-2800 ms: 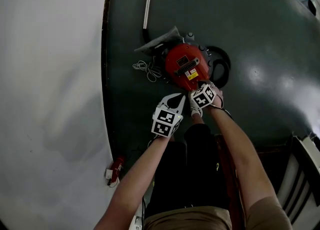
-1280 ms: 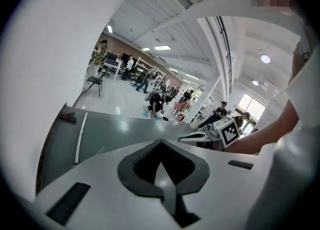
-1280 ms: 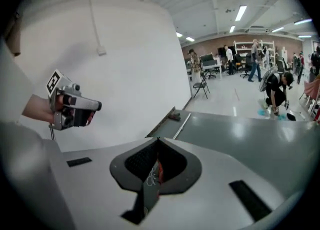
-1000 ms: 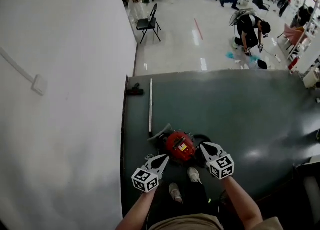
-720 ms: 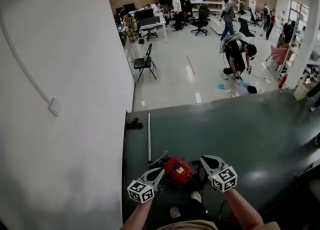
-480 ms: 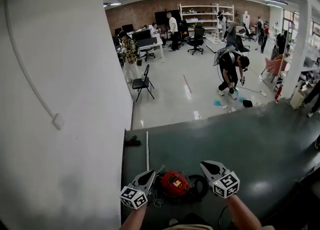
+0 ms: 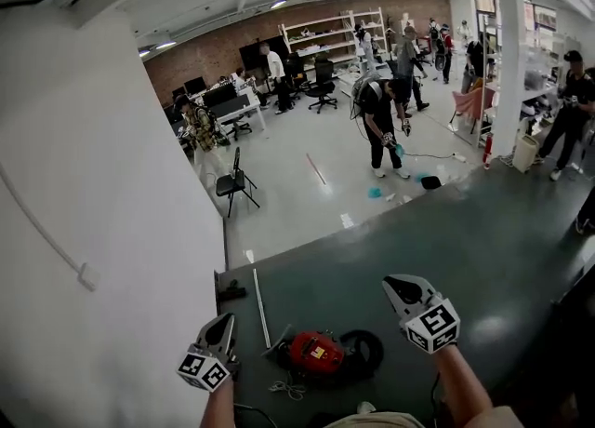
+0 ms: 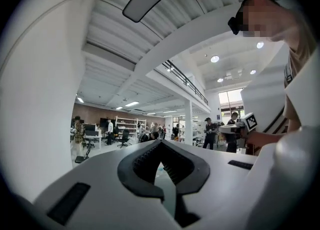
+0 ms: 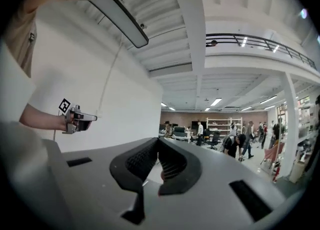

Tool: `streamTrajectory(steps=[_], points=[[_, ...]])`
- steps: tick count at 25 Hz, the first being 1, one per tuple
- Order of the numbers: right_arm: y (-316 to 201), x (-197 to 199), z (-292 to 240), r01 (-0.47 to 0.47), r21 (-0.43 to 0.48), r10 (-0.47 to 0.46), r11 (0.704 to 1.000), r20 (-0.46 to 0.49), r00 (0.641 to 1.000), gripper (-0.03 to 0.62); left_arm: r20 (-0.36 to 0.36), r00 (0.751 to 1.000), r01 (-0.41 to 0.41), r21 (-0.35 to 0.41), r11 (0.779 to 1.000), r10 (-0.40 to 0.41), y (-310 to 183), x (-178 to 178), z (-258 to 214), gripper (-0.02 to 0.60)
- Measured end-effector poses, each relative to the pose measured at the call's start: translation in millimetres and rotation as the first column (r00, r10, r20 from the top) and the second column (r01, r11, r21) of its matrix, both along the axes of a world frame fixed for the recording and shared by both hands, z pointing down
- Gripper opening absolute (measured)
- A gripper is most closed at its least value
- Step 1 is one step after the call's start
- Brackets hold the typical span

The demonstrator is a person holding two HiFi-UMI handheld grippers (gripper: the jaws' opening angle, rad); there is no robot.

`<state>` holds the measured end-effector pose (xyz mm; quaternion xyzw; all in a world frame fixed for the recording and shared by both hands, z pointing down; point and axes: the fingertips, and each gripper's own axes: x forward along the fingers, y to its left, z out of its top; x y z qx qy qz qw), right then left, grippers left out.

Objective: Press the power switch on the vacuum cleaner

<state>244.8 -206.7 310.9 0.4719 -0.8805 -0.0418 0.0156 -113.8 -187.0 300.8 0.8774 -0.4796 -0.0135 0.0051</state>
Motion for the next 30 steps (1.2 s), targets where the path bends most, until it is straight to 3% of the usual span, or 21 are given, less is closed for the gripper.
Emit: streamTrajectory(steps=[3,8,13,16,21,26,30], points=[[-2,39,3,-0.074,-0.011,0.074,0.997,-0.008,0.997,0.009,0.033,0.999,0.034,0.012,0.999,-0.034,-9,-16,-5,0.005],[-8,91,35,-0.180,-0.097,0.176,0.979,-0.048,0.983,0.011,0.020,0.988,0.153,-0.016,0.988,-0.153,-21,-67,9,0.005],[1,105,81,-0.245,-0.187,0.234,0.951,-0.077,0.969,0.011,0.098,0.968,0.237,-0.062,0.970,-0.231,-24,-121,63,0.005],[-1,90,103,-0.272,-0.212,0.263,0.939,-0.071,0.962,0.014,0.105,0.970,0.232,-0.127,0.965,-0.219,-26,-132,111,0.005],[-1,39,133,-0.268,-0.274,0.264,0.924,-0.050,0.963,0.045,0.047,0.982,0.189,-0.260,0.947,-0.183,-24,-127,173,0.005],[0,-26,160,-0.223,-0.328,0.245,0.918,0.028,0.969,0.093,0.035,0.998,0.052,-0.325,0.944,-0.043,-20,-90,209,0.008],[-1,-80,179,-0.174,-0.363,0.193,0.916,0.017,0.981,0.112,0.005,0.999,-0.038,-0.380,0.924,0.043,-25,-65,232,0.011]])
